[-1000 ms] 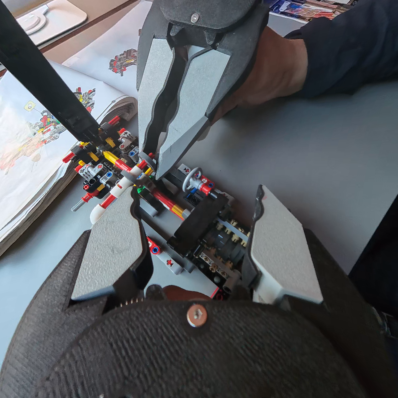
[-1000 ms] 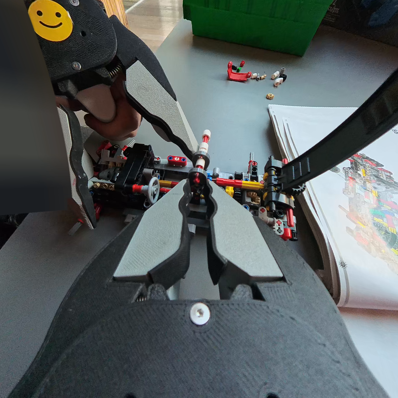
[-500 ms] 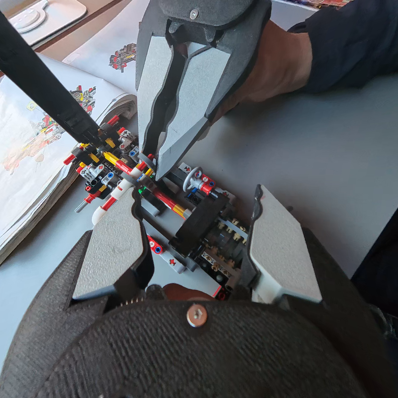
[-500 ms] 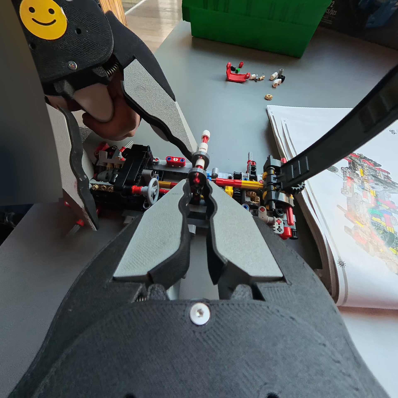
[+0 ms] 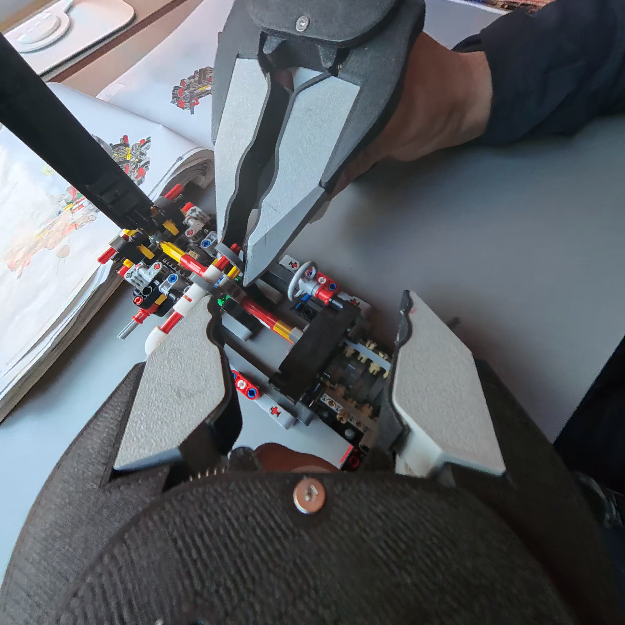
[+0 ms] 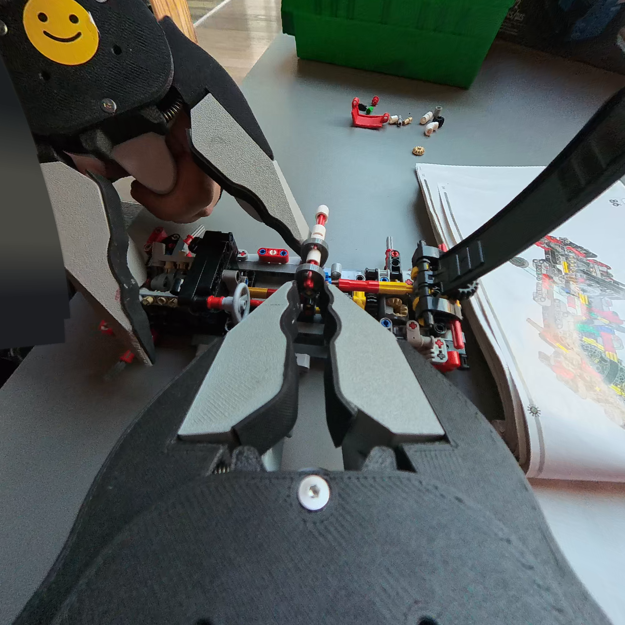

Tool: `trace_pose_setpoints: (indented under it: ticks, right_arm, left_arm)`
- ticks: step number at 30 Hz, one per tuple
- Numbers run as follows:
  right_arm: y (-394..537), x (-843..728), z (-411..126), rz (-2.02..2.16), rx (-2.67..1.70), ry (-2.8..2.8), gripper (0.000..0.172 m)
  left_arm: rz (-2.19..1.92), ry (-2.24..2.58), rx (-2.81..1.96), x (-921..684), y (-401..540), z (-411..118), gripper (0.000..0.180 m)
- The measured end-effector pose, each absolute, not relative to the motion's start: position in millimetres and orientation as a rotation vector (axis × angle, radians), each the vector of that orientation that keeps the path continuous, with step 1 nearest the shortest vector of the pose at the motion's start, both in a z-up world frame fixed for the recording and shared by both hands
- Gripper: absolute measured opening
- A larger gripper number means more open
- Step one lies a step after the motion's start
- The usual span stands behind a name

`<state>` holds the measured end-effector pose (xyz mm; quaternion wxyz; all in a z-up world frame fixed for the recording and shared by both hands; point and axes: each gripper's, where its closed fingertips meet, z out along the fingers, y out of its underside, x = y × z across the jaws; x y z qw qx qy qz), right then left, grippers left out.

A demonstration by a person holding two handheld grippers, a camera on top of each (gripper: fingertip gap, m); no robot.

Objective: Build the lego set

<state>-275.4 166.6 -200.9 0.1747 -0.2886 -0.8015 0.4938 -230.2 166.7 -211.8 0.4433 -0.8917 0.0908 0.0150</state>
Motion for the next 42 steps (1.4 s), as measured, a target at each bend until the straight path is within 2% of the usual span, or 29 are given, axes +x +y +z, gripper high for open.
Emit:
trace_pose_setpoints:
  ticks: [16,23,26,29,37,39,42]
  right_arm:
    - [167.5,-276.7,-199.5,1.445,-0.847,-2.263,0.010]
    - [166.7,-275.5,-199.0,1.440,-0.823,-2.258,0.011]
    - [167.1,-276.2,-199.0,1.415,-0.811,-2.241,0.011]
    - [169.0,-276.9,-194.7,1.423,-0.804,-2.199,0.020]
    - [168.7,-273.5,-193.3,1.414,-0.807,-2.176,0.014]
    - [168.8,-273.6,-193.8,1.402,-0.807,-2.171,0.014]
    - [170.1,-273.4,-191.4,1.418,-0.813,-2.154,0.011]
  left_arm:
    - [-0.035,0.211,-2.156,-238.2,166.2,-209.3,0.094]
    - [-0.081,0.085,-2.149,-246.9,168.1,-203.8,0.075]
    - [-0.092,0.050,-2.131,-247.4,168.9,-203.0,0.075]
    - [-0.049,0.038,-2.138,-250.2,168.1,-203.0,0.070]
    - [-0.024,0.037,-2.167,-246.0,162.0,-198.5,0.046]
    - [0.009,-0.011,-2.178,-251.9,161.7,-200.0,0.058]
    - [0.004,-0.051,-2.175,-256.2,159.5,-200.7,0.064]
